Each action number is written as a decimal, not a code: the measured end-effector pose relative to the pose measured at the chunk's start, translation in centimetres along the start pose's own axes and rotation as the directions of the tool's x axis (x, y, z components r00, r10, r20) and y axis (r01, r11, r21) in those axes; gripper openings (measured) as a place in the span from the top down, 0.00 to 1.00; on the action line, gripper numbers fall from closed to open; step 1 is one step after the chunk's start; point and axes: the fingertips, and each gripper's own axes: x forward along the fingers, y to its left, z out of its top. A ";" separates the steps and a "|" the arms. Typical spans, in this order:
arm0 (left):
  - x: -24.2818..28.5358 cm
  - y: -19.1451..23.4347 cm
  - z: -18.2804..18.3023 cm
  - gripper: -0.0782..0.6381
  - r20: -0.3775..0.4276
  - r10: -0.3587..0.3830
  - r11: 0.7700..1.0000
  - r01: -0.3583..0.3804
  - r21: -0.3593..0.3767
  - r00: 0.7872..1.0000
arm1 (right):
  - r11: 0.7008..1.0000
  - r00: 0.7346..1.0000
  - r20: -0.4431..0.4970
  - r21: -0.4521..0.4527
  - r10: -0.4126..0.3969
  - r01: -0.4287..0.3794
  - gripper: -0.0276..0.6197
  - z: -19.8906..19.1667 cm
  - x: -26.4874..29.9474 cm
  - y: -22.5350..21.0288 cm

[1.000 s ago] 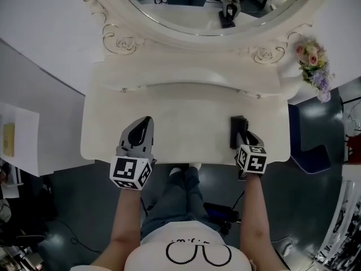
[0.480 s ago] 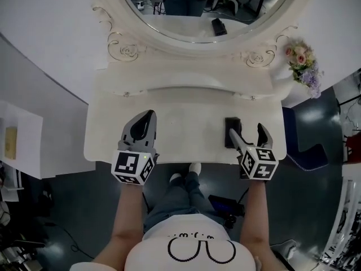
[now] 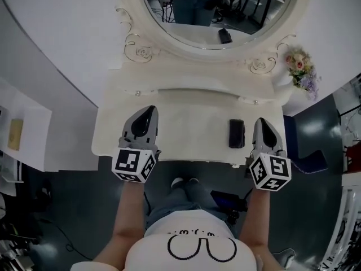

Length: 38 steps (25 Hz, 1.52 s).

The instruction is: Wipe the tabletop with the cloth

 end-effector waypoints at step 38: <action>-1.5 -5.4 13.6 0.90 0.245 0.023 0.963 -0.088 0.257 0.969 | 0.966 0.930 0.347 -0.255 0.120 -0.030 0.96 11.1 -6.5 2.4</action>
